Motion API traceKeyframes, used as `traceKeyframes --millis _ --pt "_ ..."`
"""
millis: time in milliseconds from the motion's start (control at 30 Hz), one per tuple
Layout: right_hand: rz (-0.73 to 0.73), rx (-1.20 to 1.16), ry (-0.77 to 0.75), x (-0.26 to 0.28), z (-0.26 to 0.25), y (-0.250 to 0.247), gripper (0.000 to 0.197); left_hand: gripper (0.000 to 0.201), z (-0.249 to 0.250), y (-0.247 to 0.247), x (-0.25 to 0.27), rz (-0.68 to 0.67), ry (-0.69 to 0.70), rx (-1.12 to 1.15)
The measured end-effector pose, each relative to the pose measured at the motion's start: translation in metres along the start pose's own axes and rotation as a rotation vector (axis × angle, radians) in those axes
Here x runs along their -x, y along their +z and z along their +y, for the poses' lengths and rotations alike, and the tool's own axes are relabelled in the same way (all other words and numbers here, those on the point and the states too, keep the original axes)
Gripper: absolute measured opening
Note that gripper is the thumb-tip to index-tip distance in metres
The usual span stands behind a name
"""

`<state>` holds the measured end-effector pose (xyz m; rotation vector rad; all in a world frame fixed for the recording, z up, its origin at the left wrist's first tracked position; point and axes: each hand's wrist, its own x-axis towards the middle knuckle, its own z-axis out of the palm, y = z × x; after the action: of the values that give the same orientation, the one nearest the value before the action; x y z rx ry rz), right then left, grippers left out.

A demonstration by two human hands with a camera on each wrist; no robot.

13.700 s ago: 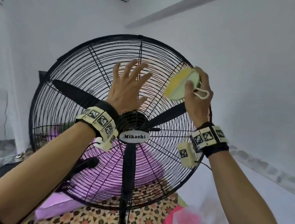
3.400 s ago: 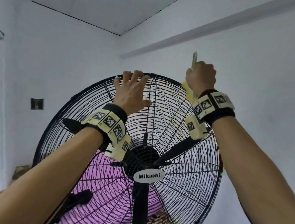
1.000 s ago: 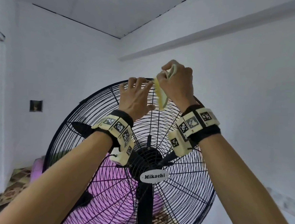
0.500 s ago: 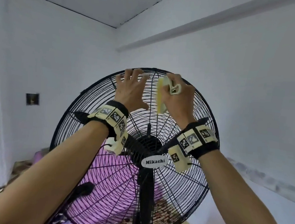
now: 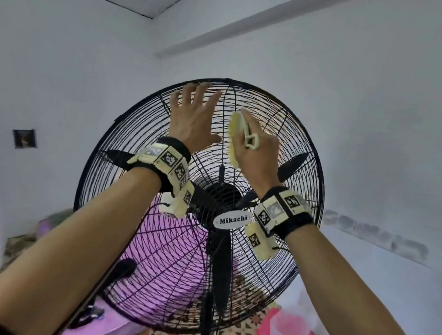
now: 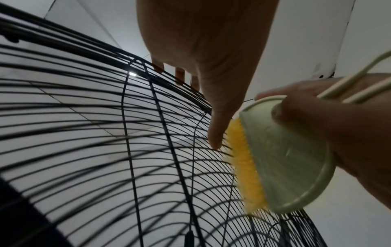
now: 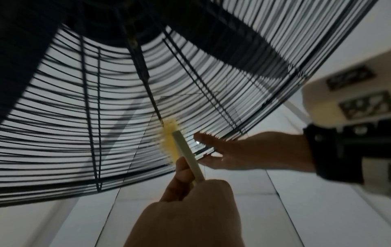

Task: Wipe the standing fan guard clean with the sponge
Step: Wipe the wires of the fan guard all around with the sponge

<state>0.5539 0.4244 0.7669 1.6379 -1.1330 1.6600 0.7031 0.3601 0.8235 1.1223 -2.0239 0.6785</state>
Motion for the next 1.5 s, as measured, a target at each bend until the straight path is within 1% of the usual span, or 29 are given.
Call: traceKeyframes --millis 67,100,200,267,333,400,467,500,567,633,700,733,833,967,1067,1133,1167,1267,1333,1400,1500 --pt "-0.069 0.012 0.004 0.011 -0.001 -0.002 0.037 0.107 0.002 0.008 0.011 -0.010 0.033 -0.027" --pt "-0.076 0.042 -0.002 0.011 0.000 -0.004 0.035 0.109 0.004 0.012 0.019 -0.028 0.047 -0.045" --pt "-0.016 0.043 0.036 0.004 -0.001 -0.012 0.036 0.122 0.009 0.025 0.046 -0.117 0.051 -0.122" --pt "0.025 0.010 0.048 0.009 0.000 -0.009 0.040 0.129 0.011 0.028 0.058 -0.115 0.029 -0.153" --pt "0.002 -0.019 0.035 0.025 0.002 -0.003 0.043 0.126 0.014 0.025 0.058 -0.101 0.005 -0.158" --pt "-0.064 -0.034 0.025 0.044 0.004 -0.002 0.042 0.118 0.018 0.020 0.051 -0.102 -0.022 -0.148" --pt "-0.126 -0.024 0.029 0.052 0.004 -0.004 0.039 0.109 0.019 0.018 0.046 -0.111 -0.059 -0.137" --pt "-0.116 -0.016 0.022 0.051 0.003 -0.006 0.038 0.107 0.018 0.018 0.044 -0.116 -0.073 -0.126" --pt "-0.034 -0.024 0.013 0.045 0.000 -0.005 0.041 0.111 0.016 0.019 0.043 -0.126 -0.080 -0.099" --pt "0.010 -0.042 0.026 0.043 -0.001 0.000 0.046 0.121 0.015 0.018 0.043 -0.145 -0.070 -0.090" --pt "-0.027 -0.031 0.018 0.053 0.001 0.005 0.044 0.129 0.016 0.015 0.044 -0.172 -0.058 -0.091" --pt "-0.060 -0.015 -0.003 0.062 0.002 0.007 0.043 0.129 0.016 0.015 0.044 -0.179 -0.058 -0.080" --pt "-0.164 0.023 -0.054 0.076 0.000 0.002 0.043 0.126 0.013 0.018 0.041 -0.156 -0.048 -0.048" --pt "-0.093 -0.013 0.015 0.081 0.003 -0.002 0.048 0.121 0.008 0.021 0.043 -0.100 -0.020 -0.045" --pt "-0.143 -0.003 0.021 0.107 0.013 -0.004 0.045 0.116 0.009 0.021 0.047 -0.074 -0.008 -0.031" --pt "-0.182 -0.001 0.029 0.120 0.013 -0.008 0.043 0.117 0.008 0.020 0.047 -0.086 -0.016 -0.026" --pt "-0.171 -0.010 0.044 0.120 0.010 -0.010 0.041 0.119 0.008 0.020 0.047 -0.092 -0.020 -0.025" --pt "-0.056 -0.044 0.064 0.103 0.004 -0.011 0.041 0.119 0.008 0.021 0.047 -0.088 -0.021 -0.035" --pt "-0.043 -0.035 0.040 0.097 0.003 -0.008 0.042 0.117 0.010 0.021 0.050 -0.080 -0.016 -0.033" --pt "-0.099 -0.016 0.023 0.111 0.008 -0.007 0.042 0.116 0.011 0.021 0.050 -0.074 -0.018 -0.029" --pt "-0.220 0.006 0.031 0.148 0.014 -0.013 0.042 0.115 0.008 0.020 0.050 -0.057 -0.020 -0.038"
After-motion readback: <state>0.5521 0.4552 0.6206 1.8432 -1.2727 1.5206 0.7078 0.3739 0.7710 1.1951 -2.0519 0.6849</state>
